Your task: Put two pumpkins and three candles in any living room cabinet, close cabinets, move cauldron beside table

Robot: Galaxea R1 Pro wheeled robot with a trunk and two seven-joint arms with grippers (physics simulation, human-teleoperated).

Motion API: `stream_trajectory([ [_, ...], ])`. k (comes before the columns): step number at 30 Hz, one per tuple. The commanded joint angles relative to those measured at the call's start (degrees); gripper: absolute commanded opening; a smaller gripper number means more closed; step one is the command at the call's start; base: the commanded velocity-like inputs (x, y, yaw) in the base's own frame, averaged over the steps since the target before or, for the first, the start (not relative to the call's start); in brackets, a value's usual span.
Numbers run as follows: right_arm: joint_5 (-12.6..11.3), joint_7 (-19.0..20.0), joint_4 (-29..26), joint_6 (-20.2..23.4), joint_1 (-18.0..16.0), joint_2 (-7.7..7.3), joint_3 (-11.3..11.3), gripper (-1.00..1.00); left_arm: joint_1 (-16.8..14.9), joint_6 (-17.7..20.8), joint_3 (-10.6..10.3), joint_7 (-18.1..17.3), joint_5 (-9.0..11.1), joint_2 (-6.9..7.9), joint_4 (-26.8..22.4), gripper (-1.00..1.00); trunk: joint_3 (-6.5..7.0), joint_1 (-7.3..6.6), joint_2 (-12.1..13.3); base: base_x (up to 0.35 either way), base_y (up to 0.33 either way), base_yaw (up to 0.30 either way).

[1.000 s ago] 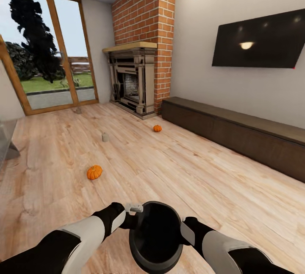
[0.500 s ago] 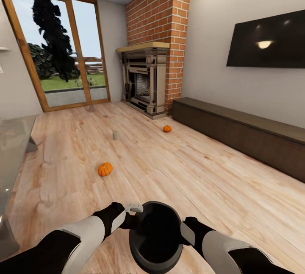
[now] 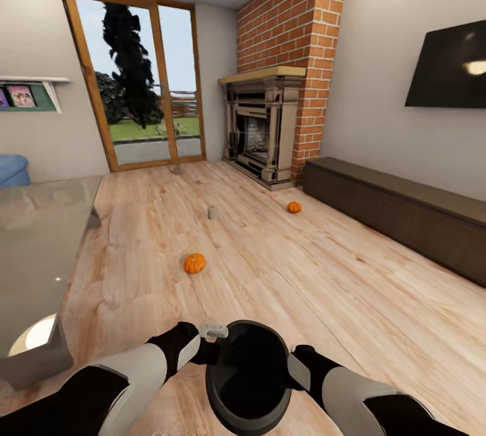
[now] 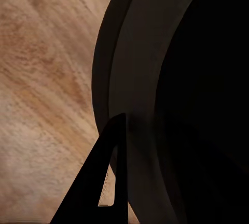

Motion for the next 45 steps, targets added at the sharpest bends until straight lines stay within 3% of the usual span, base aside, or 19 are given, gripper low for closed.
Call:
stream_trajectory([
  [1, 1.24, -0.24, -0.73, -0.34, -0.07, 0.01, -2.21, -1.00, 0.00, 0.17, -1.90, 0.40, -1.14, 0.00, 0.11, -1.00, -0.05, -0.02, -0.03, 0.000, 0.000, 0.293],
  [10, 1.28, -0.18, -0.76, -0.61, -0.07, 0.01, -2.21, -1.00, 0.00, 0.17, -1.92, 0.40, -1.15, 0.00, 0.14, -1.00, -0.05, -0.02, -0.03, 0.000, -0.037, 0.242],
  [26, 1.27, -0.15, -0.76, -0.99, -0.07, 0.01, -2.21, -1.00, 0.00, 0.17, -1.92, 0.40, -1.14, 0.00, 0.13, -1.00, -0.05, -0.02, -0.03, 0.000, -0.283, 0.102],
  [45, 1.32, -0.15, -0.76, -0.97, -0.07, 0.01, -2.18, -1.00, 0.00, 0.09, -1.92, 0.40, -1.14, 0.00, 0.11, -1.00, -0.05, -0.02, -0.03, 0.000, -0.012, 0.284],
])
